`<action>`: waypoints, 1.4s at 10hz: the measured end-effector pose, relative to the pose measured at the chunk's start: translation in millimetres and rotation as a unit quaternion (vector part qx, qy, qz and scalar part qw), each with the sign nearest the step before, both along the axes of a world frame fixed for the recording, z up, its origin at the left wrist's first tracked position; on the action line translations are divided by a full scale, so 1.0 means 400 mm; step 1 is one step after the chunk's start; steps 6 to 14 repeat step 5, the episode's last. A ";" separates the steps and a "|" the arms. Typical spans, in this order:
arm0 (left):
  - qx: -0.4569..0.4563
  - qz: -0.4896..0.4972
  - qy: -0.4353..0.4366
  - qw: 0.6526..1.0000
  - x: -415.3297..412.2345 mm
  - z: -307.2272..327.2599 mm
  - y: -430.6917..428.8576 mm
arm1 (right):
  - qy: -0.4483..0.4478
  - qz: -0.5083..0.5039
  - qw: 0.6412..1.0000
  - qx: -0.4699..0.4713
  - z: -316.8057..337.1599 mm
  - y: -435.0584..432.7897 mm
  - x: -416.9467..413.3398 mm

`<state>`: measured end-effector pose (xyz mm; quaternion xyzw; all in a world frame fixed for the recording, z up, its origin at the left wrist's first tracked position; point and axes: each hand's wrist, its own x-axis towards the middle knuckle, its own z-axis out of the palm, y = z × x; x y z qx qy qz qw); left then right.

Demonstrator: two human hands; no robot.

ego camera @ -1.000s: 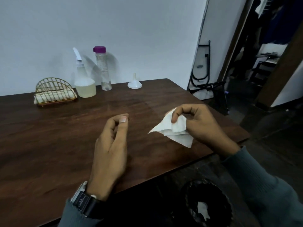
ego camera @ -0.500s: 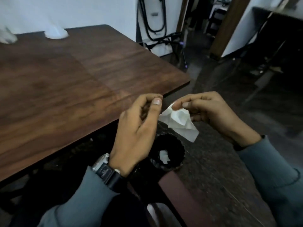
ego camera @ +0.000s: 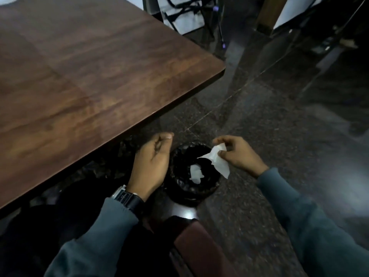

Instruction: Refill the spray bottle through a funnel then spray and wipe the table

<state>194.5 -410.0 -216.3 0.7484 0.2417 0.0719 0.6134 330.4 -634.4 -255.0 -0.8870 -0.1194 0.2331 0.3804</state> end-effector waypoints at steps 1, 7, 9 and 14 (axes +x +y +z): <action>-0.006 0.005 0.025 1.000 0.006 -0.027 0.023 | 0.040 0.001 0.999 -0.034 -0.113 0.034 0.031; -0.019 0.022 0.041 0.999 0.023 -0.055 0.051 | 0.088 -0.065 0.993 -0.050 -0.240 0.069 0.044; -0.019 0.022 0.041 0.999 0.023 -0.055 0.051 | 0.088 -0.065 0.993 -0.050 -0.240 0.069 0.044; -0.019 0.022 0.041 0.999 0.023 -0.055 0.051 | 0.088 -0.065 0.993 -0.050 -0.240 0.069 0.044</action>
